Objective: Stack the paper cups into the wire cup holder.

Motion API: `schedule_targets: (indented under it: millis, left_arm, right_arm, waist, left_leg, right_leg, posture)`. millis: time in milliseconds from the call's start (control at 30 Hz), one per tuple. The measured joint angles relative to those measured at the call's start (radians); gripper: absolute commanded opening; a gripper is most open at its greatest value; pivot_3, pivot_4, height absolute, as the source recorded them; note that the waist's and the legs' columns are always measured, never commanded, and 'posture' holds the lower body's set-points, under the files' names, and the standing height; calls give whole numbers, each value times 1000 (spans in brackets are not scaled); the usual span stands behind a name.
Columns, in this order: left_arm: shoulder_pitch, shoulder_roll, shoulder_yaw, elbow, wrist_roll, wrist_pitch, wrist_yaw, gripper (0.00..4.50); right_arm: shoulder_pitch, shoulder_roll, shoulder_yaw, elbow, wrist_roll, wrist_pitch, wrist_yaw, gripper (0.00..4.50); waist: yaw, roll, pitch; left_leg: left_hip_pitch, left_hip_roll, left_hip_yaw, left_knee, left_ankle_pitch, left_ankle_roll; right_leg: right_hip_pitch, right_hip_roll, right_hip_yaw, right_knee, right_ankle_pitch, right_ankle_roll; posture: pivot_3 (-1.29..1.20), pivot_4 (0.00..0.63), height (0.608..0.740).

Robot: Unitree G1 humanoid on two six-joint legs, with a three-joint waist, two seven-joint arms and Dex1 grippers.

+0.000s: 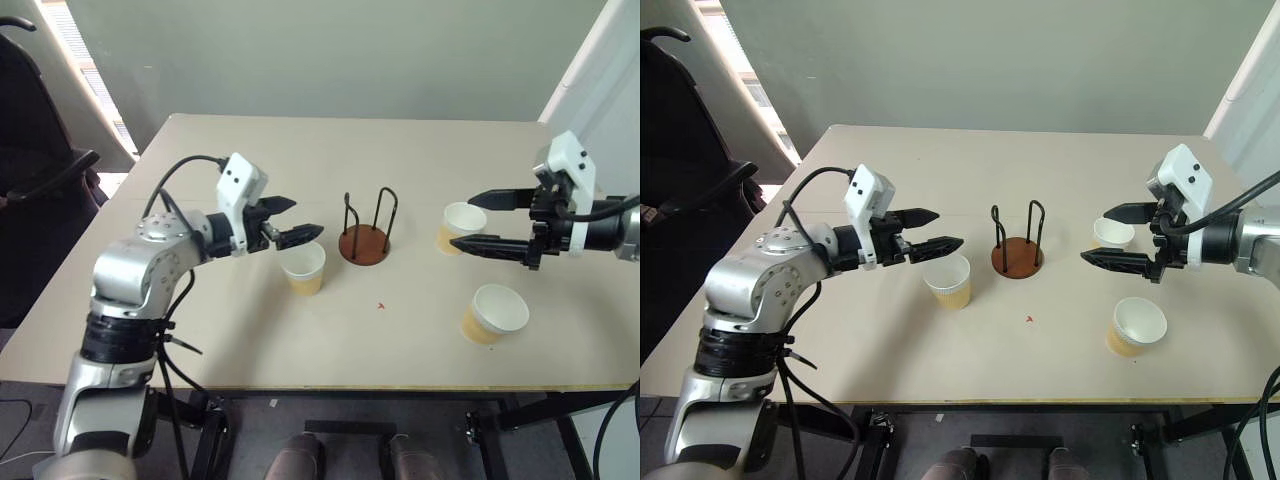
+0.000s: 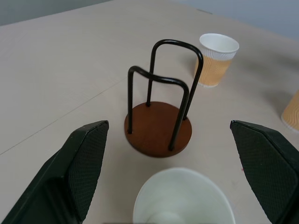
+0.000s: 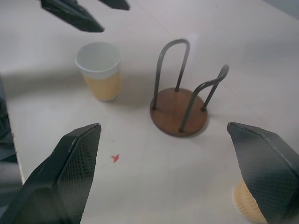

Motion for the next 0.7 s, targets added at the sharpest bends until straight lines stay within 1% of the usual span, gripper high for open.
schedule_targets:
  millis: [233, 367, 433, 700]
  left_arm:
    - [-20, -42, -96, 49, 60, -12, -14, 4500]
    - [-61, -89, -123, 130, 113, -55, -10, 4500]
    - [-67, -110, -134, 168, 140, -79, -8, 4500]
    - [-115, -164, -154, 289, 214, -148, -25, 4500]
  right_arm:
    - [21, -11, -22, -32, 25, 24, -26, 4490]
    - [36, -19, -31, -44, 33, 28, -33, 4490]
    - [39, -20, -31, -46, 34, 28, -37, 4490]
    - [70, -20, -37, -69, 42, 28, -62, 4490]
  waist:
    - [1, 0, 0]
    - [2, 0, 0]
    - [1, 0, 0]
    - [3, 0, 0]
  left_leg:
    - [0, 0, 0, 0, 1, 1]
    - [0, 0, 1, 0, 2, 1]
    - [0, 0, 1, 0, 2, 1]
    - [-1, 0, 1, 0, 2, 2]
  right_leg:
    - [0, 0, 0, 0, 1, 2]
    - [0, 0, 0, 0, 2, 4]
    - [0, 0, 0, 0, 5, 10]
    - [0, -1, 0, -1, 5, 12]
  posture:
    - [0, 150, 740]
    - [0, 150, 740]
    - [0, 150, 740]
    - [0, 150, 740]
